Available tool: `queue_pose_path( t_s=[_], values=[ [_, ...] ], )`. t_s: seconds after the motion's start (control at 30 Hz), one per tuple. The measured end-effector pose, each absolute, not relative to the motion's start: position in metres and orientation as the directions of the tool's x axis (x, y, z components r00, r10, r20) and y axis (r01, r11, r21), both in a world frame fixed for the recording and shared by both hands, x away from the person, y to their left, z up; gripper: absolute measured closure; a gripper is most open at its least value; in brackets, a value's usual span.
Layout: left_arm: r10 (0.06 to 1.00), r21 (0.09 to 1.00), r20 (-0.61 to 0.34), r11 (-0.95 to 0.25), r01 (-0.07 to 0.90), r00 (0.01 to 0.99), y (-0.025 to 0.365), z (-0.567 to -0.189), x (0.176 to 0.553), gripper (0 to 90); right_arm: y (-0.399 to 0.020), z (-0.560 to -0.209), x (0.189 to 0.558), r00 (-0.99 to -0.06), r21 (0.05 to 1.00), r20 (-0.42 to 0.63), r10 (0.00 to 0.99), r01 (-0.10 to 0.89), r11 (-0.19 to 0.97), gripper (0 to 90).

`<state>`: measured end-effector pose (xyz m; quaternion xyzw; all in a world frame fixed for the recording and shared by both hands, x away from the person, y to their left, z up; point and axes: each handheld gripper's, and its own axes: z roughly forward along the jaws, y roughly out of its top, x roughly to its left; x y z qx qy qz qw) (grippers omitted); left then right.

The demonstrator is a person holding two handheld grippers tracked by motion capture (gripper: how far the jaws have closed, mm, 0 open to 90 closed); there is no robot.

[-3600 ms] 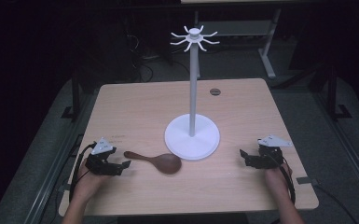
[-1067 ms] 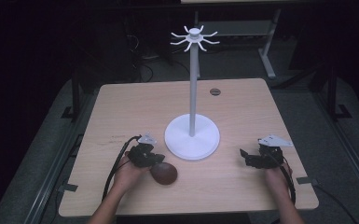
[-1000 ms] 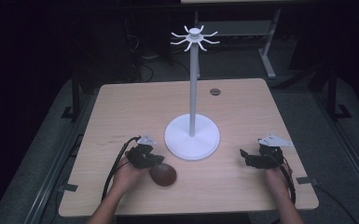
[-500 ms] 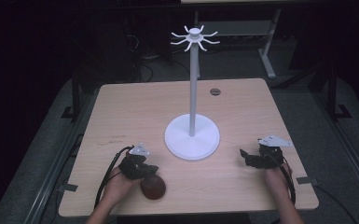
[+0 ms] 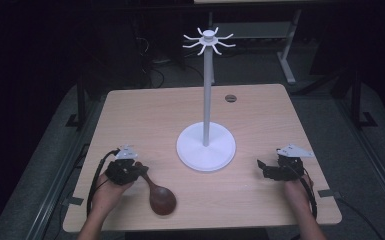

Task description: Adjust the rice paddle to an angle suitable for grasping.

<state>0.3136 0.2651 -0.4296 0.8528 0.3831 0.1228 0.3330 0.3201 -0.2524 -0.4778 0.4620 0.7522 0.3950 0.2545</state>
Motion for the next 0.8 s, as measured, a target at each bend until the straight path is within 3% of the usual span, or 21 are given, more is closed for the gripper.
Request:
queue_pose_path(
  t_s=[0.27,0.8],
  values=[
    [0.783,0.652,-0.086,-0.424,0.629,0.616,0.291,-0.442,0.327,89.6,-0.252,-0.478,0.320,-0.443,0.830,-0.018,0.896,0.494,0.261,13.7],
    [0.774,0.628,-0.086,-0.446,0.637,0.627,0.281,-0.450,0.335,89.6,-0.251,-0.478,0.320,-0.444,0.829,-0.017,0.896,0.495,0.261,13.7]
  ],
)
